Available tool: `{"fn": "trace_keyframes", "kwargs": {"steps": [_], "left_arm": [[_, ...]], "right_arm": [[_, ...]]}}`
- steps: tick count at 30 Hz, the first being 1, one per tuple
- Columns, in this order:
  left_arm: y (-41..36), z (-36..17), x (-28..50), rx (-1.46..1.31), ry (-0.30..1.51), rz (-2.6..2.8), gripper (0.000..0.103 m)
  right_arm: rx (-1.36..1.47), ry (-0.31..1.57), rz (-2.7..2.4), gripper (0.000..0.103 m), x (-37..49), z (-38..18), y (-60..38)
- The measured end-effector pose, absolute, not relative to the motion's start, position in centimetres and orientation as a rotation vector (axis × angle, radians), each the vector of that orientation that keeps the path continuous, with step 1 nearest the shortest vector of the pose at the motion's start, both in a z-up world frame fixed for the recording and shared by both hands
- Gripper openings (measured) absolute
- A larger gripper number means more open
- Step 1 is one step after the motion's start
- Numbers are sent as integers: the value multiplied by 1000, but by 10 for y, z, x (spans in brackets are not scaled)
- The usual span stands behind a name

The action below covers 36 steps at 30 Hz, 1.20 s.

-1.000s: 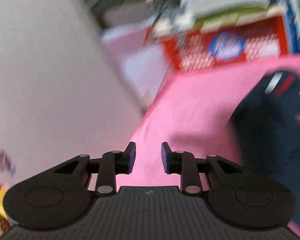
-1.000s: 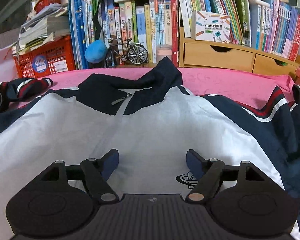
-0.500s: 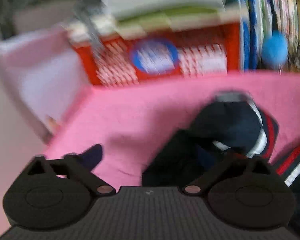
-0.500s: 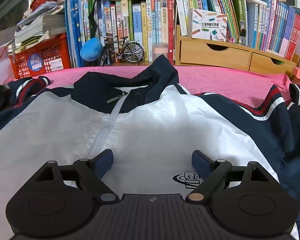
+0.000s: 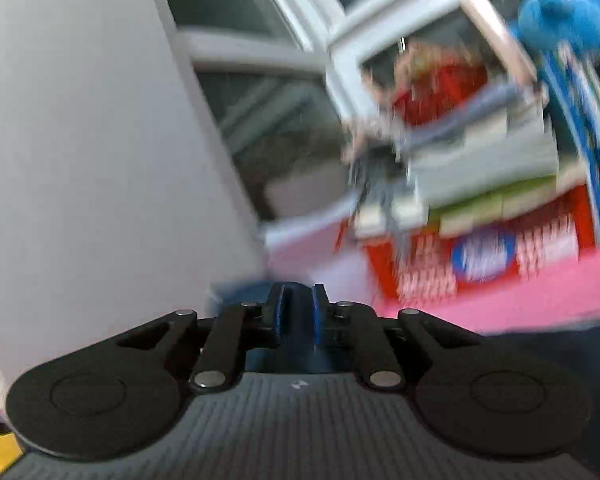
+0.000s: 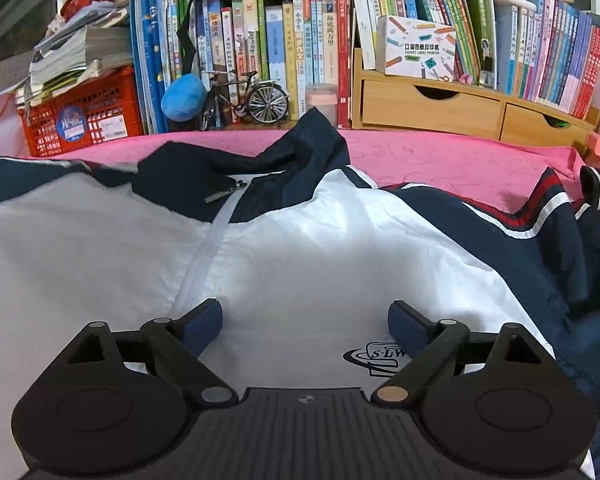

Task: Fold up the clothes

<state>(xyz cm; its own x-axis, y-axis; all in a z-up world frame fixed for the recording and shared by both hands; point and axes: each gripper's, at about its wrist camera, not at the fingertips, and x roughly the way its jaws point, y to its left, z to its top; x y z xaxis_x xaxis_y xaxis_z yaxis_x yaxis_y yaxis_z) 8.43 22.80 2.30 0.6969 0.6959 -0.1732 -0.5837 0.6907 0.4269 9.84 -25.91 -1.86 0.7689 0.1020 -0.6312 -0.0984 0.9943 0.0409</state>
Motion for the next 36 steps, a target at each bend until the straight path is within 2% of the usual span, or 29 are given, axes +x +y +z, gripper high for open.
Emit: {"fn": "trace_keyframes", "kwargs": {"steps": [5,9,14,15,17,19,20,21,23,26,31,33,34,35,36], "left_arm": [[249,-2,87,291,446,727,16],[265,-19,90,235,509,722,30],[285,-41,94,164,586,714,29],[287,-41,90,138,564,706,29],[287,-22,63,48,352,661,31],[283,-15,47,90,239,689,55],[283,-13,44,121,218,718,87],[287,-13,47,144,234,747,94],[300,-16,55,141,290,780,93],[327,-30,78,18,455,760,93],[351,-51,106,-174,611,670,91],[362,-54,109,-291,615,633,74],[364,-52,108,-312,589,638,61],[362,-50,105,-313,574,643,31],[361,-48,101,-314,558,648,14]], "right_arm": [[4,685,111,92,98,-19,-260],[4,686,109,92,98,-19,-260],[4,687,106,93,99,-19,-260],[4,687,105,94,99,-19,-260],[4,689,100,95,99,-19,-260],[6,691,97,96,99,-19,-261],[6,691,96,96,99,-19,-261],[6,692,95,97,99,-19,-261],[6,692,94,97,99,-19,-261],[6,693,90,98,99,-19,-261],[7,695,84,99,99,-19,-261],[8,696,83,99,99,-19,-261],[8,696,82,99,100,-19,-261],[8,696,82,99,100,-19,-261],[8,696,82,99,100,-19,-261]]}}
